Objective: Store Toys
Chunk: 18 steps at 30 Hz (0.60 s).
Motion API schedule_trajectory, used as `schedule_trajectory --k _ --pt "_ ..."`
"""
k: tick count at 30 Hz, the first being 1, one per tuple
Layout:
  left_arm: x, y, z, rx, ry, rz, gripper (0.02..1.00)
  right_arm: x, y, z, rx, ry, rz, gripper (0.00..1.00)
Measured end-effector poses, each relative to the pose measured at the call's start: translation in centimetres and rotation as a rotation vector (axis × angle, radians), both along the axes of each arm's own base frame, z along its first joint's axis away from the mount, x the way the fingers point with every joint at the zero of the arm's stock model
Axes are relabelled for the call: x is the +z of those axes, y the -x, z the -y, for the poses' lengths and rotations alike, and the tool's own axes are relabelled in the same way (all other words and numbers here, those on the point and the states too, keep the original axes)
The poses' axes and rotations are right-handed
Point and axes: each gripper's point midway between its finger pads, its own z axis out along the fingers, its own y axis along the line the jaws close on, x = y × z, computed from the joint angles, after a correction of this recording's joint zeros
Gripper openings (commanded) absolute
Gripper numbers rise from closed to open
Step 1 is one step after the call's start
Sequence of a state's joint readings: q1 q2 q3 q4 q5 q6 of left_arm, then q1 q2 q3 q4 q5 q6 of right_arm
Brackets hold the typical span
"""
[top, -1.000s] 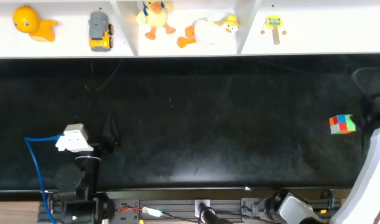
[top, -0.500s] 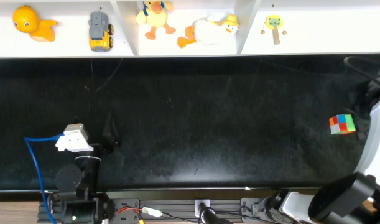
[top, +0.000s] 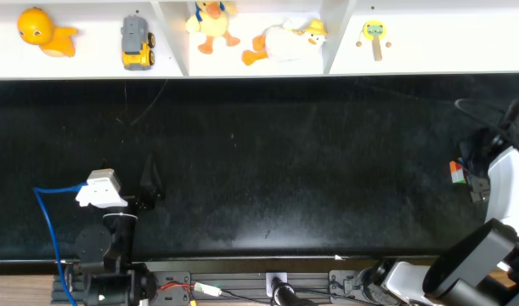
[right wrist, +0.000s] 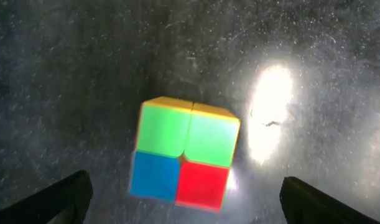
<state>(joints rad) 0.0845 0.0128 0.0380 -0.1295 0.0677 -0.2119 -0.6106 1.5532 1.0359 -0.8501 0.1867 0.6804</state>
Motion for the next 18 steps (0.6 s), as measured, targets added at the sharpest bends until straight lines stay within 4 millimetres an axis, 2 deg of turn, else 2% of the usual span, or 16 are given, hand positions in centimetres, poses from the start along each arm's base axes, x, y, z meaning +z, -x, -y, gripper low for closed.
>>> schedule_trajectory --k 6,12,18 --pt "0.0 0.0 0.0 0.000 0.000 0.000 0.998 -1.1 0.0 1.1 -0.027 0.025 0.045 0.998" --pt "0.0 0.0 0.0 0.000 0.000 0.000 0.998 -2.1 -0.4 1.3 -0.024 0.038 0.064 0.998" --pt "0.0 0.0 0.0 0.000 0.000 0.000 0.998 -5.0 -0.6 1.3 -0.021 -0.003 0.016 0.989"
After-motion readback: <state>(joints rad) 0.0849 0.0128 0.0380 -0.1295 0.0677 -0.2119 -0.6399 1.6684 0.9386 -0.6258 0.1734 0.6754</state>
